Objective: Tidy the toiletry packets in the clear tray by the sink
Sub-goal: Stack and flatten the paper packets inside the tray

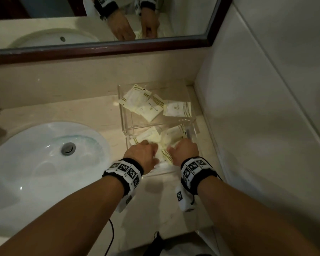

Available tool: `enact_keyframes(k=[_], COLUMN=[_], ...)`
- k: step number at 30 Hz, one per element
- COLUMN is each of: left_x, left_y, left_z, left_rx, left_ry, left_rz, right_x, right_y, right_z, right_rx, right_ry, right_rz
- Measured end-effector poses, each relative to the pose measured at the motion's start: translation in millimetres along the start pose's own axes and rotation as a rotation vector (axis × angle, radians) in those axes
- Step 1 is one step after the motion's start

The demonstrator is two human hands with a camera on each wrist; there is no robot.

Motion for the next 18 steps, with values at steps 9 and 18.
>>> enact_keyframes(k=[9,18], left_x=[-2,-1], left_y=[16,78], left_z=[-38,-101], left_rx=[-0.173,-0.463], left_ry=[-0.001,-0.302], left_rz=[0.023,-0.011], right_x=[12,58], right_y=[9,59], right_z=[-28,-79], right_rx=[-0.045,-0.240], right_ry=[-0.075,0.191], right_rz=[-0.095,-0.210])
Point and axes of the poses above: each hand's wrist, its own y-axis towards the middle knuckle, its own z-axis out of the palm, x = y × z, the point moved 1 cm from there along y, towards the middle knuckle, and after that the axes turned 6 degrees about -y, right-handed, at the moved point
